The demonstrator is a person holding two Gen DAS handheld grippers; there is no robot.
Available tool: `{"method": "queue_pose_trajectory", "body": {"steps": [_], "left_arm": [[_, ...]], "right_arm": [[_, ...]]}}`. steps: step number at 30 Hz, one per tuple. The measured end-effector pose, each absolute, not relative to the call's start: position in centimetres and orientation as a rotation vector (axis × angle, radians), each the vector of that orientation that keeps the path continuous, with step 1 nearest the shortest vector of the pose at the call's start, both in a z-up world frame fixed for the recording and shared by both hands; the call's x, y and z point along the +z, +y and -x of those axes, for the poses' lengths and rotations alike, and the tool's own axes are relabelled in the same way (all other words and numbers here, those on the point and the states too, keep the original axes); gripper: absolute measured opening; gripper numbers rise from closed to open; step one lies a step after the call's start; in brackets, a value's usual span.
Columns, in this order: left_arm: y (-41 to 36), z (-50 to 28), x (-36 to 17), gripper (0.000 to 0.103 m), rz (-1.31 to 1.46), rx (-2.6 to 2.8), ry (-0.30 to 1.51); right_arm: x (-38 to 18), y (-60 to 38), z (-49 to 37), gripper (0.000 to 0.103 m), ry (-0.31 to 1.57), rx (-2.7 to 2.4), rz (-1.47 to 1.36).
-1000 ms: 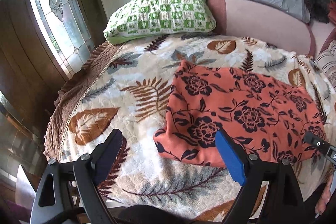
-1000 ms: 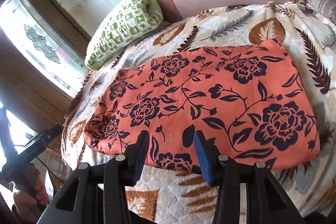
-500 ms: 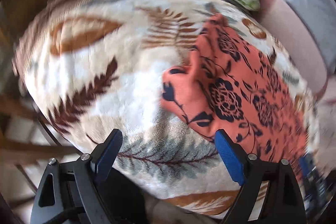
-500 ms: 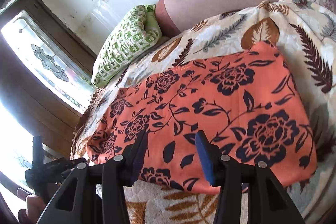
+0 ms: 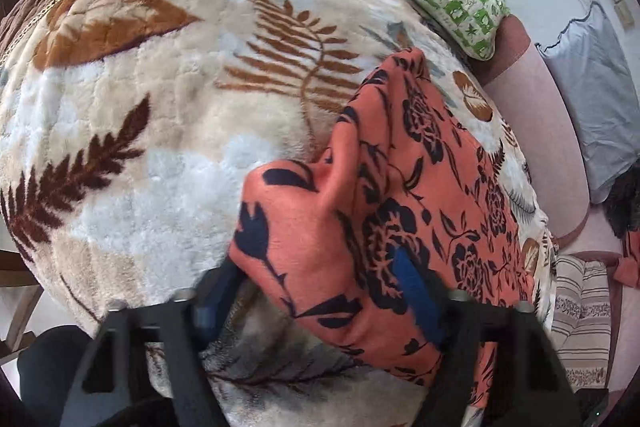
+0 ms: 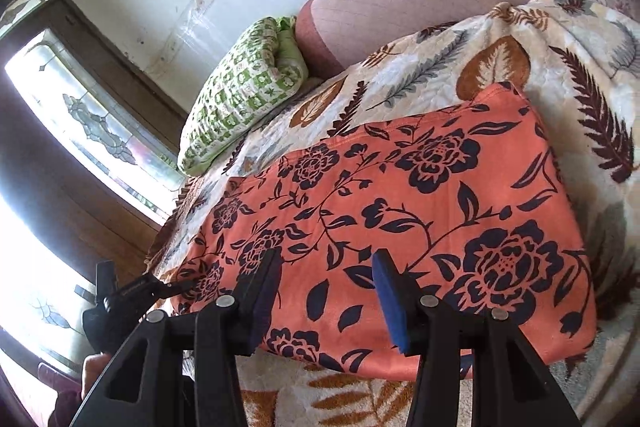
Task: Fold small clothes
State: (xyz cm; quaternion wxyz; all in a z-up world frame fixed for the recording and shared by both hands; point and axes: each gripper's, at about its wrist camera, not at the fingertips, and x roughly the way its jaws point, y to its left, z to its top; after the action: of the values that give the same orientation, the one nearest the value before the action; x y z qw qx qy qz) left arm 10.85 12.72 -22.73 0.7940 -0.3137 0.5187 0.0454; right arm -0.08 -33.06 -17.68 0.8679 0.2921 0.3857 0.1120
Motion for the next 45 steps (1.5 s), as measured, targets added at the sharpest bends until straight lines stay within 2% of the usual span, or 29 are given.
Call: {"method": "queue_pose_trajectory", "body": {"steps": [1,4,7,13,18,21,26,27,28,30,33,37,45], "left_arm": [[12.7,-11.1,-22.7,0.047,0.672,0.104,1.114],[12.3,-12.1,-22.6,0.033,0.623,0.102,1.104],[11.4,-12.2,-22.0,0.024,0.577,0.084,1.081],[7.2,-11.9,-16.7,0.021,0.379,-0.013,0.974],[-1.6,-10.9,-11.6,0.019,0.156,-0.173,0.884],[-7.5,-9.9,-10.7,0.019,0.067,-0.295,0.867],[-17.9,-8.5,-12.6,0.019,-0.04,-0.51,0.903],[-20.1,-8.3,-13.7,0.019,-0.059,-0.555,0.923],[-21.7,-8.1,-14.8,0.019,-0.075,-0.586,0.942],[-24.0,-7.6,-17.7,0.019,-0.108,-0.611,1.008],[-24.1,-7.5,-21.4,0.019,-0.098,-0.601,1.107],[-22.6,-7.1,-21.4,0.019,-0.058,-0.629,1.095],[-22.0,-6.8,-21.4,0.019,-0.064,-0.639,1.087]], "right_arm": [[-17.7,-33.1,0.0,0.051,0.807,0.233,-0.613],[-18.0,-32.8,-0.2,0.051,0.814,0.23,-0.602],[-18.2,-33.0,-0.2,0.051,0.819,0.206,-0.592],[-18.9,-35.5,-0.4,0.051,0.814,0.166,-0.699],[-18.7,-38.6,0.2,0.051,0.779,0.171,-0.831],[-18.3,-41.0,1.0,0.051,0.739,0.16,-0.905],[-17.3,-45.8,2.6,0.053,0.669,0.173,-1.035],[-17.3,-46.7,2.6,0.058,0.668,0.197,-1.066],[-17.4,-47.6,2.2,0.07,0.683,0.231,-1.095],[-18.3,-48.9,0.6,0.077,0.766,0.293,-1.121],[-20.9,-50.0,-1.9,0.077,0.876,0.31,-1.204],[-23.5,-50.1,-5.1,0.077,0.973,0.289,-1.267],[-23.7,-49.6,-10.4,0.077,0.956,0.208,-1.157]]}}
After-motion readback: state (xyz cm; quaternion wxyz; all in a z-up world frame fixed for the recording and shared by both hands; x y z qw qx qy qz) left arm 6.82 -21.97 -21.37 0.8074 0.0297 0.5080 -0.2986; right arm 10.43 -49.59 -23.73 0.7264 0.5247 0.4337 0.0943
